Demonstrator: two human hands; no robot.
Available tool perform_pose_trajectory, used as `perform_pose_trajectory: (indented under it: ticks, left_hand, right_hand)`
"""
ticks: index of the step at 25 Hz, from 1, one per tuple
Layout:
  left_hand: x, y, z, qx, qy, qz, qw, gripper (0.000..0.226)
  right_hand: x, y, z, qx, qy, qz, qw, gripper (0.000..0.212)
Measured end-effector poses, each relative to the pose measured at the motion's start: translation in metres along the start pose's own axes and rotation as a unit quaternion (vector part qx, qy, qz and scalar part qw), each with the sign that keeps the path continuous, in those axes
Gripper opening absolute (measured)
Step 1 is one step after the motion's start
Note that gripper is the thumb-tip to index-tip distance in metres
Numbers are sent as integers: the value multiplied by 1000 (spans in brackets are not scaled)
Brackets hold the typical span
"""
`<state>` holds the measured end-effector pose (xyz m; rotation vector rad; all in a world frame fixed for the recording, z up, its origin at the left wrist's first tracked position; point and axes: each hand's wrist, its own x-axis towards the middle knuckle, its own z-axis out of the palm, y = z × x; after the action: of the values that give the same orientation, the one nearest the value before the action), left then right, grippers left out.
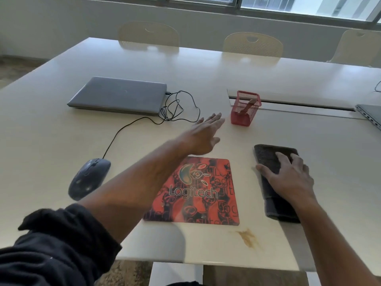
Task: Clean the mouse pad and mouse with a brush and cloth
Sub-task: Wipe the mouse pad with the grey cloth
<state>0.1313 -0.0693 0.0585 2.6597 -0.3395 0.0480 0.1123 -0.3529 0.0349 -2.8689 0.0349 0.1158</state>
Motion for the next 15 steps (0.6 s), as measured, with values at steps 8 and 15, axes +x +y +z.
perform_pose_trajectory:
  ticks: [8, 15]
  left_hand:
    - [-101, -46, -10, -71, 40, -100, 992, 61]
    - [-159, -66, -11, -68, 65, -143, 985, 54]
  right_hand:
    - [-14, -3, 19, -7, 96, 12, 995, 58]
    - [-14, -34, -3, 78, 104, -10, 991, 36]
